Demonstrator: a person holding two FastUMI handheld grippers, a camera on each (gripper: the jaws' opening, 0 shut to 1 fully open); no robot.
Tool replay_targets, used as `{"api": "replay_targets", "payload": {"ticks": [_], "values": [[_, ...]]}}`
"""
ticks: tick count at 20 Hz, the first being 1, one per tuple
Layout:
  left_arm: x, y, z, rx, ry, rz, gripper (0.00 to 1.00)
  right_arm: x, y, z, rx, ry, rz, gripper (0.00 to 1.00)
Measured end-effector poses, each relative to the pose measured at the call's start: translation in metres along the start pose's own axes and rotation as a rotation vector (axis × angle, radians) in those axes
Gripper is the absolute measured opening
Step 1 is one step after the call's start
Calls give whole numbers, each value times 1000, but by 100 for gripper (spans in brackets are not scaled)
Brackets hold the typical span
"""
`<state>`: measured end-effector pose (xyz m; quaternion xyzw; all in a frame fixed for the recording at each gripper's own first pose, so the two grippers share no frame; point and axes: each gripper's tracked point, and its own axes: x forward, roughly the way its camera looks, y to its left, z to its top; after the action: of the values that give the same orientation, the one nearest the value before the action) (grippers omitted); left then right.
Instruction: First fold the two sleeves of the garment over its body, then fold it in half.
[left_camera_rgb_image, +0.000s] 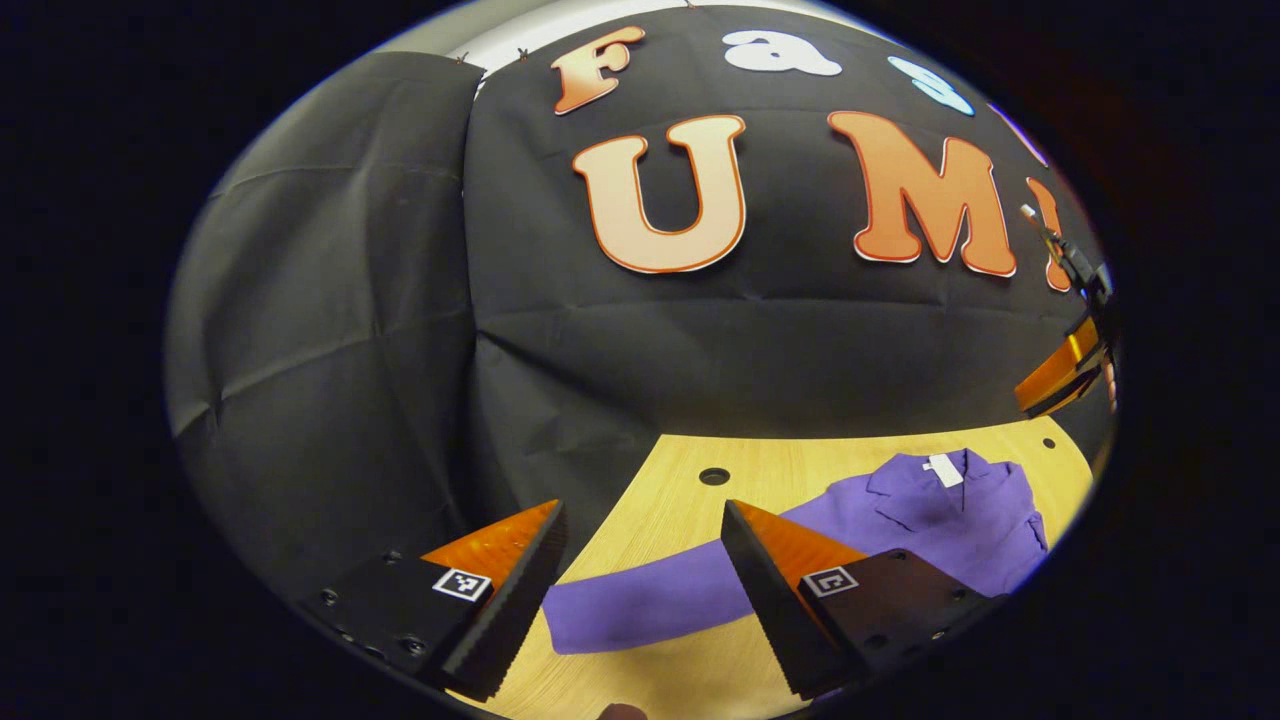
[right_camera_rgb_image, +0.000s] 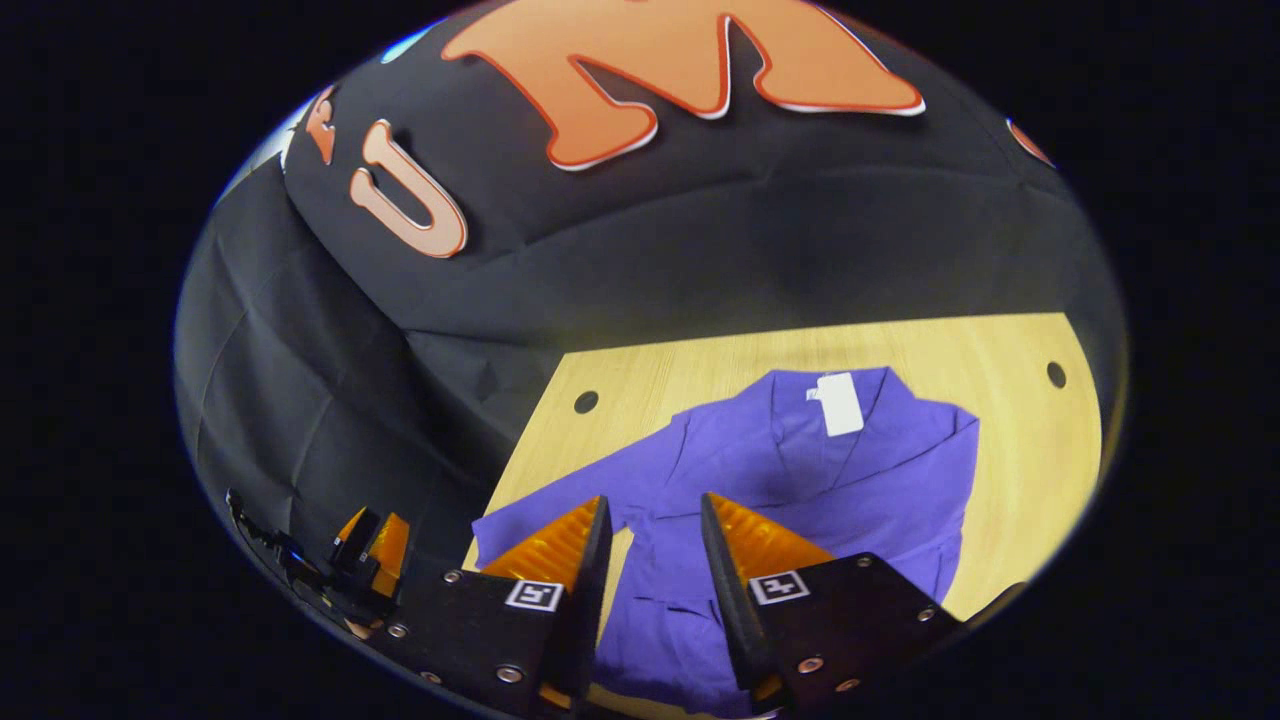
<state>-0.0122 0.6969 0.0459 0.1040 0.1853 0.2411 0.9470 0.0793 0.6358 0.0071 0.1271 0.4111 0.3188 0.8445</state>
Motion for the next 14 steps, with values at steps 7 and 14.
{"api": "replay_targets", "payload": {"ticks": [7,14], "values": [[46,35,-50,-113,237,11,97,-75,-30,56,-201,-325,-163,84],[78,40,-109,-194,551,-40,98,-148,-49,79,-282,-530,-309,95]]}}
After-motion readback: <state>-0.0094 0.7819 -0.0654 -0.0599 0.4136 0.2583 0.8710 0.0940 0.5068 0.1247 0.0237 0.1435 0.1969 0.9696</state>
